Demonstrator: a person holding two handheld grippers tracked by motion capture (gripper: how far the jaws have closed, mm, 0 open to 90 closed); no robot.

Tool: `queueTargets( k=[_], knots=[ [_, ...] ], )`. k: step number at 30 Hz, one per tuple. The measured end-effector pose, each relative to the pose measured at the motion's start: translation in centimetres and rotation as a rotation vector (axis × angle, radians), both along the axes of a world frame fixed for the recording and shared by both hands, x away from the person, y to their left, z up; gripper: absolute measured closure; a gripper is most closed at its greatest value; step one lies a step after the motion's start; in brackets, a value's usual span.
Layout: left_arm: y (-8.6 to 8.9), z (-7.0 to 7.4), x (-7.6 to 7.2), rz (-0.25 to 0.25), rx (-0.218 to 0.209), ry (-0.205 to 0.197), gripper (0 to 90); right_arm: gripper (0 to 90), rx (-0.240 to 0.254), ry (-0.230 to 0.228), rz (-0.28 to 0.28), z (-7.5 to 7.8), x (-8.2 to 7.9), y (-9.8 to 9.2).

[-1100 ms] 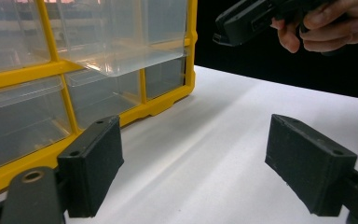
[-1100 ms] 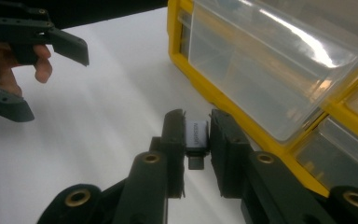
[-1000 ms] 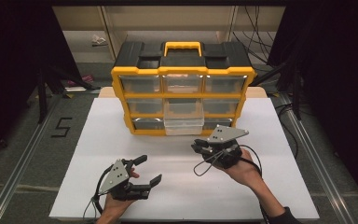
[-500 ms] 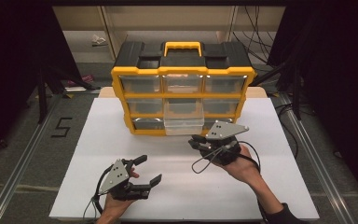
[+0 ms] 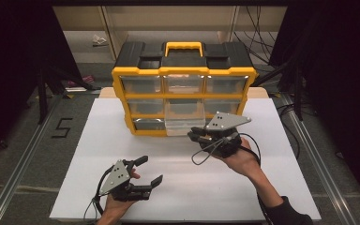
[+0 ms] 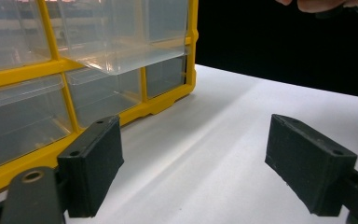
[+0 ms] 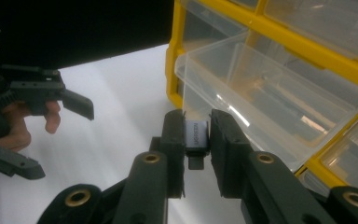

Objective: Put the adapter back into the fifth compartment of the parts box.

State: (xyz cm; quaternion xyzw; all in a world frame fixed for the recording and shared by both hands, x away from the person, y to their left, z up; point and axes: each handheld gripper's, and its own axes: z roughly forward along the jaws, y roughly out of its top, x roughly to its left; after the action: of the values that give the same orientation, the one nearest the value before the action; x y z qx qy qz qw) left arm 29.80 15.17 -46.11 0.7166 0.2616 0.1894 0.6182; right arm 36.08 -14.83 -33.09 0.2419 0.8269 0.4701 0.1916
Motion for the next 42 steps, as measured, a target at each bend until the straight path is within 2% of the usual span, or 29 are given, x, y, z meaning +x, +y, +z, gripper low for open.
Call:
queueTargets(
  k=[20,42],
  knots=[
    [0.0,0.0,0.0,0.001,0.005,-0.002,18.4,76.5,0.012,-0.014,-0.026,2.0,1.9,0.4],
    [0.0,0.0,0.0,0.000,0.000,-0.004,18.3,76.5,0.020,-0.010,-0.060,2.6,4.1,1.4]
  ],
)
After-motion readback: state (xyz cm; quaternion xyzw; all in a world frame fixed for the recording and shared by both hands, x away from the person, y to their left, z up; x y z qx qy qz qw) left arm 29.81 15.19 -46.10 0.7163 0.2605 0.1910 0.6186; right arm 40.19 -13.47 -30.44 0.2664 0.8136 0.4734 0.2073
